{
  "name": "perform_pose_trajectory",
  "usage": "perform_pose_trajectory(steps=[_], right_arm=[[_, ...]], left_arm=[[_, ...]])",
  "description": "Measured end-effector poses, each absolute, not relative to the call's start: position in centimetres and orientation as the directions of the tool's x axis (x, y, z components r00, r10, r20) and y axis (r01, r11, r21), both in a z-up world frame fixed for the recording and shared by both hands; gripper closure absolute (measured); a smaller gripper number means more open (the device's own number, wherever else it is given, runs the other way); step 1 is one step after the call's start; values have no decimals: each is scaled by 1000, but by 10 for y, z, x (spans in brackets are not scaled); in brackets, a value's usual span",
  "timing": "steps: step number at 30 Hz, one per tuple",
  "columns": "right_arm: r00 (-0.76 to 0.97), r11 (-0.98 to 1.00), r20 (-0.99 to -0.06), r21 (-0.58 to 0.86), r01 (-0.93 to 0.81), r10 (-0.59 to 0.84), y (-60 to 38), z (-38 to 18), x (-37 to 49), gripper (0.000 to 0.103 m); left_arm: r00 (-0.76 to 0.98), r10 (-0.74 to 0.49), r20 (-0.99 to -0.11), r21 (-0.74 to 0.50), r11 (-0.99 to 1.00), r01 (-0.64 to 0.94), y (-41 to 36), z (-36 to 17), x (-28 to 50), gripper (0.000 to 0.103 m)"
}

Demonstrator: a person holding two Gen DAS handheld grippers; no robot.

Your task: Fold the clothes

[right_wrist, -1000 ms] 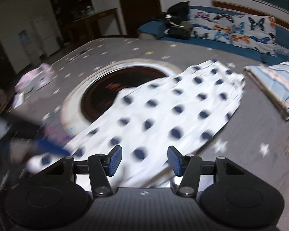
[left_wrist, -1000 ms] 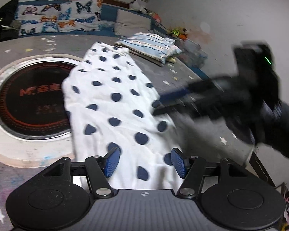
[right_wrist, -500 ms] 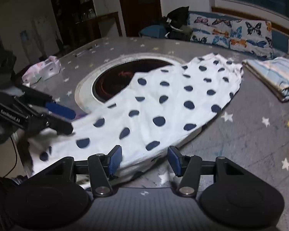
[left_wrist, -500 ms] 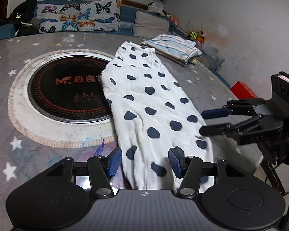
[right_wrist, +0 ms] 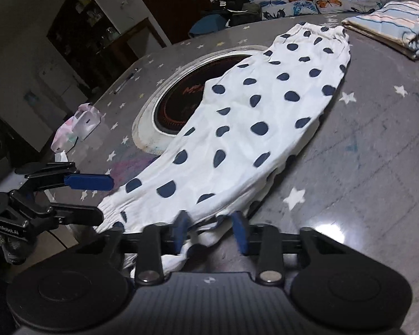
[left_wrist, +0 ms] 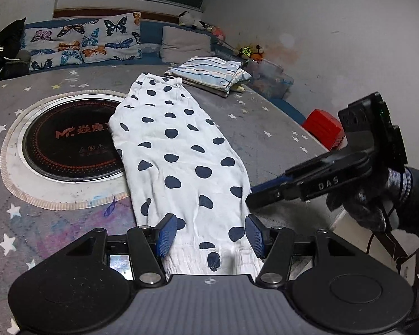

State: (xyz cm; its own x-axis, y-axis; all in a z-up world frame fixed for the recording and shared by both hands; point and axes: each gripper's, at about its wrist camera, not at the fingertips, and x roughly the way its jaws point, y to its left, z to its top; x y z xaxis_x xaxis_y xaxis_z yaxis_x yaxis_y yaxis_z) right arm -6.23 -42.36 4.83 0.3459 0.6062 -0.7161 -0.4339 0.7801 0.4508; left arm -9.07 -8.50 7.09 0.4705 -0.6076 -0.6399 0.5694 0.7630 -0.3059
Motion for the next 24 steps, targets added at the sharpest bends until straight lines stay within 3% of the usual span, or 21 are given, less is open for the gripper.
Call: perform_pose_trajectory(steps=[5,9,13,14,18,20,24], right_arm=[[383,799,-710,450,-399,591,-421,49,-63,95],[391,793,-696,469,-389,603,-427,54,-66,95],[353,763,-684,502,-407,638,-426,58,-76,88],[346,757,-682,507,-413,645,-425,59,-79,82],[319,725,-659,550,-414,681,-421,57,-84,77],[299,710,-649,585,-392,699,-419,52,-82,67],[267,693,-641,641,-329,720,-414,41,-75,67]], left_arm=[[479,-607,-634,-302,765,569,-86,72,-88,45],[487,-605,-631,-309,771,557,-83,72,-84,45],[492,-594,-637,-310,781,542,-79,70,-80,45],[490,-594,-638,-310,780,543,-79,70,-80,45],[481,-600,-639,-309,773,553,-80,69,-83,45],[483,-600,-638,-309,774,553,-80,69,-83,45],[489,-598,-635,-309,776,549,-78,69,-83,44]])
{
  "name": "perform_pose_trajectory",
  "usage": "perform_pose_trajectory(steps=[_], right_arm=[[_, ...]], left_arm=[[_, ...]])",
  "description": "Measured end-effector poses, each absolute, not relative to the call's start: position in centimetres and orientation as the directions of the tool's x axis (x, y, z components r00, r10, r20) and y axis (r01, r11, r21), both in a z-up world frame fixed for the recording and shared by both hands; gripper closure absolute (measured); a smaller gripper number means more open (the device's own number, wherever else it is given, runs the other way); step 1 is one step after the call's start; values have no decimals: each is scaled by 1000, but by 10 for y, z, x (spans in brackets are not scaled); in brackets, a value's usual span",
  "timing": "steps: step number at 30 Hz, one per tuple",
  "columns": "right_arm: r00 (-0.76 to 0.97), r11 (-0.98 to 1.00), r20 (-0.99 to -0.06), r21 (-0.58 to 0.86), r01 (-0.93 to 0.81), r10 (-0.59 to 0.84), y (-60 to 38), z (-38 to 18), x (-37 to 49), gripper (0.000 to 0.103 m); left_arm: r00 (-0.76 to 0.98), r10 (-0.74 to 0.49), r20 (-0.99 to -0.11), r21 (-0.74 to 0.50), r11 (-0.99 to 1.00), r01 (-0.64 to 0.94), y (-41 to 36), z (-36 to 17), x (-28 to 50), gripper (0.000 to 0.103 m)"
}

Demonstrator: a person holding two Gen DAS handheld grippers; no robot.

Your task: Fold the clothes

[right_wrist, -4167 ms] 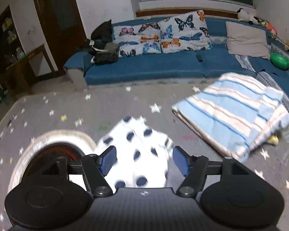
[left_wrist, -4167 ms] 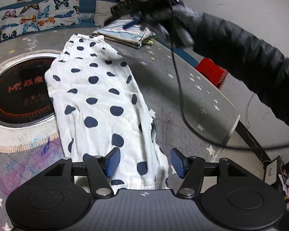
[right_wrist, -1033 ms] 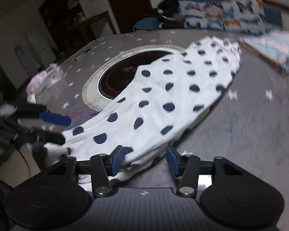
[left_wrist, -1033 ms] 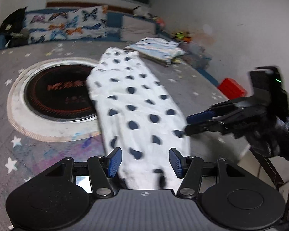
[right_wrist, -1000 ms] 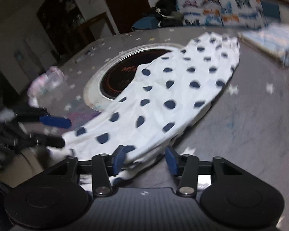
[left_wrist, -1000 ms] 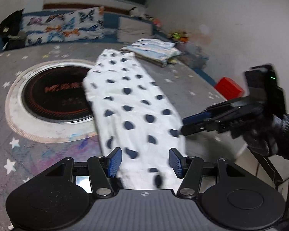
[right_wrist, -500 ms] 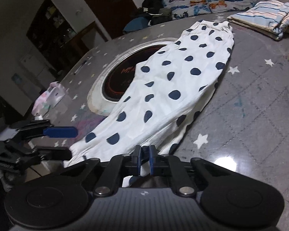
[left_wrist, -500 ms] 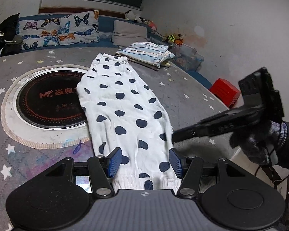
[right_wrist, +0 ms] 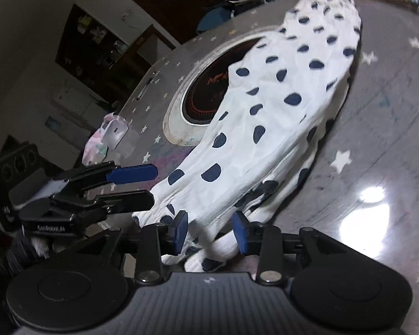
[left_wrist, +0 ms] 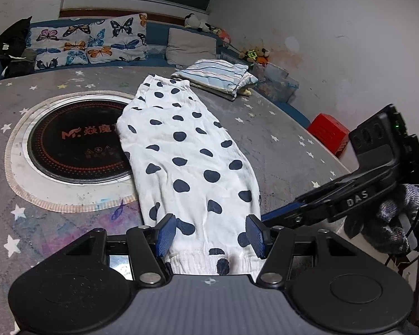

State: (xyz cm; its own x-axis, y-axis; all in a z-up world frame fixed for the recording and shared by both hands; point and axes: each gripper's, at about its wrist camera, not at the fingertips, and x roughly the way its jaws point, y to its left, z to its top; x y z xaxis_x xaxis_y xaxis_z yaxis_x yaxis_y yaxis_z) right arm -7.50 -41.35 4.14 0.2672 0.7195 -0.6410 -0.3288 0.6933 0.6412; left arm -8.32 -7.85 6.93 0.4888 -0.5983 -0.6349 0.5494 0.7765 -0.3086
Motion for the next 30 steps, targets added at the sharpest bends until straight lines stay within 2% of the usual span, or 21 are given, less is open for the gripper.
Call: perform_pose_trajectory(steps=[4,5,8,10,13,20,22,28,30], right_arm=[[262,690,-639,656,-305,723,-408,37,-71,71],[268,697,-644,645,-315,717,-405,38,-72,83],[294,713,-651,612,-343,700,-403,44,-74,96],[323,713,-636,607,-351,701,-406,52,-75,99],[367,713,-611,593,-375,701,-413,65,-75,100],[391,758,-650,545,-358,652,-417,51,-75,99],[377,750,-648,565,-344,661,-419,46,-75,95],[422,782,-658,516,-350,623,-433,61,-76,87],[469,810,-660,464,-360,587,-439,70,-76,85]], left_arm=[[486,-598,-637,-311,776,548,-79,68,-83,44],[484,-599,-638,-311,776,549,-80,68,-83,44],[481,-603,-636,-313,772,554,-81,68,-83,44],[482,-605,-633,-311,769,558,-81,70,-83,44],[482,-610,-629,-312,766,562,-80,71,-83,44],[452,-628,-633,-313,742,592,-90,68,-85,45],[444,-639,-628,-309,728,612,-95,70,-86,45],[389,-683,-618,-319,670,670,-113,65,-84,62],[369,-692,-621,-325,656,681,-119,61,-82,63]])
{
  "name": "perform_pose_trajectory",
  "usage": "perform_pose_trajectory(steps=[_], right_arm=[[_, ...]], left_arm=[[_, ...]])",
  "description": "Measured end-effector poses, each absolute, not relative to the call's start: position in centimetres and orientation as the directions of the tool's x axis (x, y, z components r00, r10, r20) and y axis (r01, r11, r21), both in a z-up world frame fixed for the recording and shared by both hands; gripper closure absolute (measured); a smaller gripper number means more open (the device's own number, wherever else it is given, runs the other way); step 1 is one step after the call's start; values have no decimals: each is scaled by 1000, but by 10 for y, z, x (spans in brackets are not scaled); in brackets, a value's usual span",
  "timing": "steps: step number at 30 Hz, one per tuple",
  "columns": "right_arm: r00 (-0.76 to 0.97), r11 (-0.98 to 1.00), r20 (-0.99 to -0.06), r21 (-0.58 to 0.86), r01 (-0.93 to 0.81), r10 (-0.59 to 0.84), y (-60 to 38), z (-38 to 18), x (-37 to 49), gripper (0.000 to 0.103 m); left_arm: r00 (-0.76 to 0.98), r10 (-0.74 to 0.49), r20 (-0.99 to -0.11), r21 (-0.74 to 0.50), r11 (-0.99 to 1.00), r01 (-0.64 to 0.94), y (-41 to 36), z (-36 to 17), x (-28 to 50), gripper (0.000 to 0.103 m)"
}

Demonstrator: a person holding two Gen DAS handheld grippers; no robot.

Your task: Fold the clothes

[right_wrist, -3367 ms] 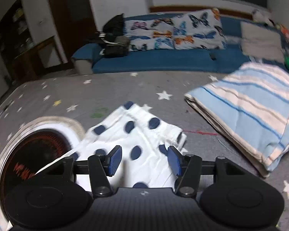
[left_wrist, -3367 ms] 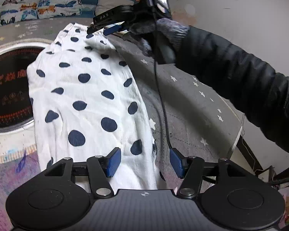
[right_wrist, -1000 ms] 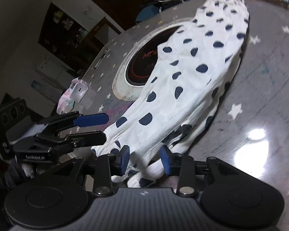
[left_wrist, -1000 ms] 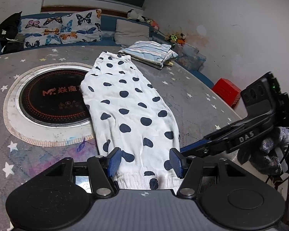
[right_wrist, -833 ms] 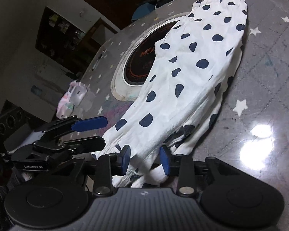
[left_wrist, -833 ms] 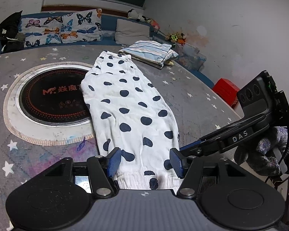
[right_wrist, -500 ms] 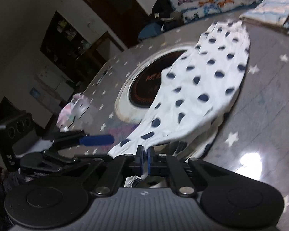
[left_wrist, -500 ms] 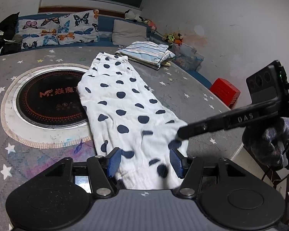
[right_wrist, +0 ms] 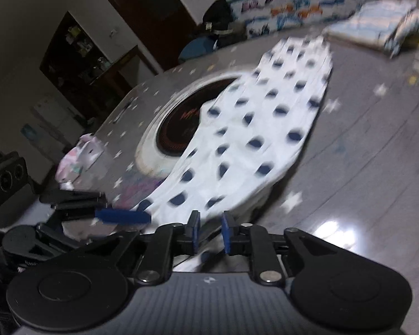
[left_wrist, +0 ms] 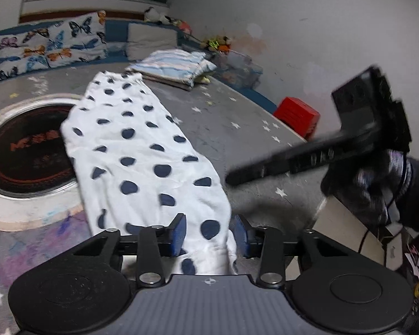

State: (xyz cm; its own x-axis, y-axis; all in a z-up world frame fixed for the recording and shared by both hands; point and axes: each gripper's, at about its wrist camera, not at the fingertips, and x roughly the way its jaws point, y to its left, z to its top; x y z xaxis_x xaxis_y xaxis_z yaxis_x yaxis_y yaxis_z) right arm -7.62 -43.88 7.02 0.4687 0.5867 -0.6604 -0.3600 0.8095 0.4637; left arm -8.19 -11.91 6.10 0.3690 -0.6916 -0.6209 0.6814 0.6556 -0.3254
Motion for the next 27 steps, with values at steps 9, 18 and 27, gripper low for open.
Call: perform_pose_trajectory(steps=[9,18,27], right_arm=[[533,835,-652,333,-438,539,-425,66,-50,84],[542,876,-700,274,-396,464,-425,34,-3,84],[583,905,-702,226,-361,408,-425,32,63,81]], left_arm=[[312,-701,-642,-354,631,690,-134,41,-81,64],[285,-710,-644,-382,622,683,-139,33,-75,63],[272,-717,-642,-407,619,671,-139,30,-71,63]])
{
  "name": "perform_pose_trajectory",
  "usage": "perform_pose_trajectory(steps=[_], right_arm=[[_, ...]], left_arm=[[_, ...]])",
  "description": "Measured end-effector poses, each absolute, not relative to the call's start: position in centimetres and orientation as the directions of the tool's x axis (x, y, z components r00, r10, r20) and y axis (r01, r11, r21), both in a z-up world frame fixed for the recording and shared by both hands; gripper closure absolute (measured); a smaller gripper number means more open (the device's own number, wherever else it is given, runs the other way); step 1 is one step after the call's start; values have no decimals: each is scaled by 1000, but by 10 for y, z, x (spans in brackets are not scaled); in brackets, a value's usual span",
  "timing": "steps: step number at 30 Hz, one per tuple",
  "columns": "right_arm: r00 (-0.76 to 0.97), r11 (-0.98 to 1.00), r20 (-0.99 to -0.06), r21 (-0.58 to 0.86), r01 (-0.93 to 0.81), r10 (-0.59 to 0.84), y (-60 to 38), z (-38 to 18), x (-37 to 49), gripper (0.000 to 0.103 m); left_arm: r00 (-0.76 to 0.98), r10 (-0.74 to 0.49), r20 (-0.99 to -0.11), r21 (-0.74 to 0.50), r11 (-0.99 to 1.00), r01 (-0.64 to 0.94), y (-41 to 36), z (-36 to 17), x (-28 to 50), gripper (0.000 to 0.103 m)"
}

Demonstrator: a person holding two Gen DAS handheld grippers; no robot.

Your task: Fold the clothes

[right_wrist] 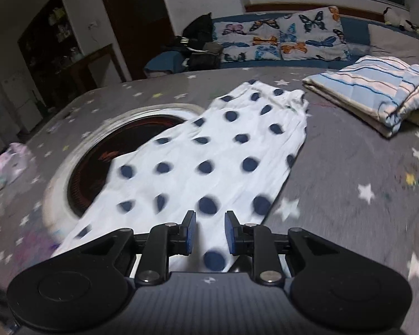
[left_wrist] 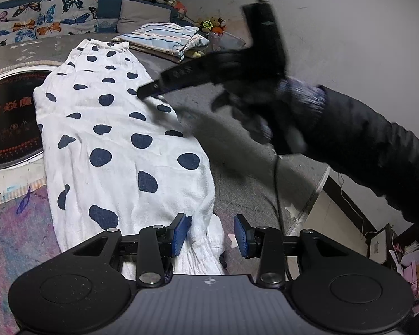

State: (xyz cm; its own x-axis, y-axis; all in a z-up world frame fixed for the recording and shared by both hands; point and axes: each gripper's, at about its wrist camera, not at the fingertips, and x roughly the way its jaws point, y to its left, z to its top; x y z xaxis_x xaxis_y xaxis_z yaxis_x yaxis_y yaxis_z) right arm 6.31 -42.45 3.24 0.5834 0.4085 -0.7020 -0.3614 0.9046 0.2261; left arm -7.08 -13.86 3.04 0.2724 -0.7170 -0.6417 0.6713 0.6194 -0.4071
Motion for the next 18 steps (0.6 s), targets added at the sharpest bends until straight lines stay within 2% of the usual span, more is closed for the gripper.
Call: perform_pose_trajectory(steps=[18], right_arm=[[653,952,-699,146,-269,292,-426,18,181,81]], left_arm=[[226,-739,-634,-459,595,660,-135,27,-65,61]])
